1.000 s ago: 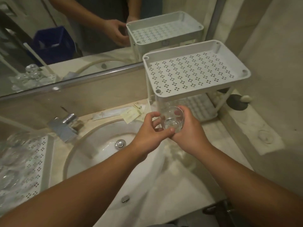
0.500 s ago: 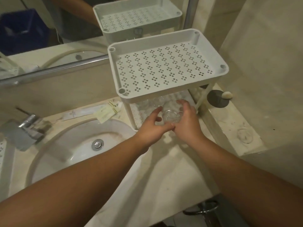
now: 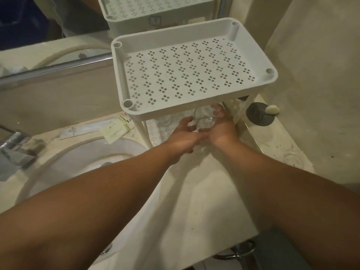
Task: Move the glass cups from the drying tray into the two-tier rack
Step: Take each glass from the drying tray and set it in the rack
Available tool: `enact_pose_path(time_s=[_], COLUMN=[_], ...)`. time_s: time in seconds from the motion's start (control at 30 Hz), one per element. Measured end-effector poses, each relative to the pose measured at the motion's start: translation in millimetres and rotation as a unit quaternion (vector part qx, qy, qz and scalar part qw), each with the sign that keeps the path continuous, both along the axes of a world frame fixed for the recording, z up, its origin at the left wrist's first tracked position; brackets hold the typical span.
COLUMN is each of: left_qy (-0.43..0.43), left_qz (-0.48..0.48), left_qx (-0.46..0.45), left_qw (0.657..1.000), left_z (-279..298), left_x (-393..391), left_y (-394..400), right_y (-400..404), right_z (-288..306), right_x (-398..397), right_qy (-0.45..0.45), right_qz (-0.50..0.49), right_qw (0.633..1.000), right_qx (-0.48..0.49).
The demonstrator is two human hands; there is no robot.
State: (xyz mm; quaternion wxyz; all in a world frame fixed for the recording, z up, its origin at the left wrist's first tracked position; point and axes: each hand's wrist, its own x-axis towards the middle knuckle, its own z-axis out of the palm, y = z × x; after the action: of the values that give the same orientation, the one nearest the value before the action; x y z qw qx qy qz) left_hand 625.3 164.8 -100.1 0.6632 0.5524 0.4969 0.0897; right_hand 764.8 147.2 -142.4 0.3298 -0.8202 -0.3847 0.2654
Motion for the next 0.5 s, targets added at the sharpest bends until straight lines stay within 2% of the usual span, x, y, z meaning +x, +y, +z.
enact_pose_path(time_s=[0.1,0.2,0.3,0.33,0.37,0.4,0.43,0.5], left_qy=[0.002,0.000,-0.002,-0.005,-0.008,-0.010,-0.012,-0.013], left_qz=[-0.002,0.000,-0.008,-0.012,-0.013,-0.008,-0.001,0.016], left_qx=[-0.011,-0.018,-0.016,-0.015,-0.015,-0.014,-0.015,-0.030], left_qw=[1.000,1.000,1.000,1.000,1.000,1.000,1.000,0.999], left_z=[-4.8,-8.5,-15.0,-17.1,-18.7,-20.7,-22.0,-25.1], left_x=[6.3,11.5,14.5,15.6,17.4,19.3,21.8,25.7], left_y=[4.6,10.0,14.5,15.6,16.6,17.9,19.6,23.7], right_y=[11.8,13.7,15.0,16.4,17.7,19.0,19.1,24.3], right_z=[-4.5,-8.2,-8.7,-8.3,-6.6,-5.1,-10.4,-11.7], right_x=[3.7,8.7,9.8,9.7,7.9,6.7,7.3,13.1], right_qy=[0.004,-0.046,-0.114,-0.129,-0.129,-0.084,-0.066,-0.103], right_qz=[-0.008,0.013,0.071,0.064,0.029,-0.015,-0.017,0.008], right_qw=[1.000,0.998,0.991,0.989,0.991,0.996,0.997,0.995], right_qx=[-0.004,-0.032,-0.021,-0.017,0.007,0.018,0.021,0.015])
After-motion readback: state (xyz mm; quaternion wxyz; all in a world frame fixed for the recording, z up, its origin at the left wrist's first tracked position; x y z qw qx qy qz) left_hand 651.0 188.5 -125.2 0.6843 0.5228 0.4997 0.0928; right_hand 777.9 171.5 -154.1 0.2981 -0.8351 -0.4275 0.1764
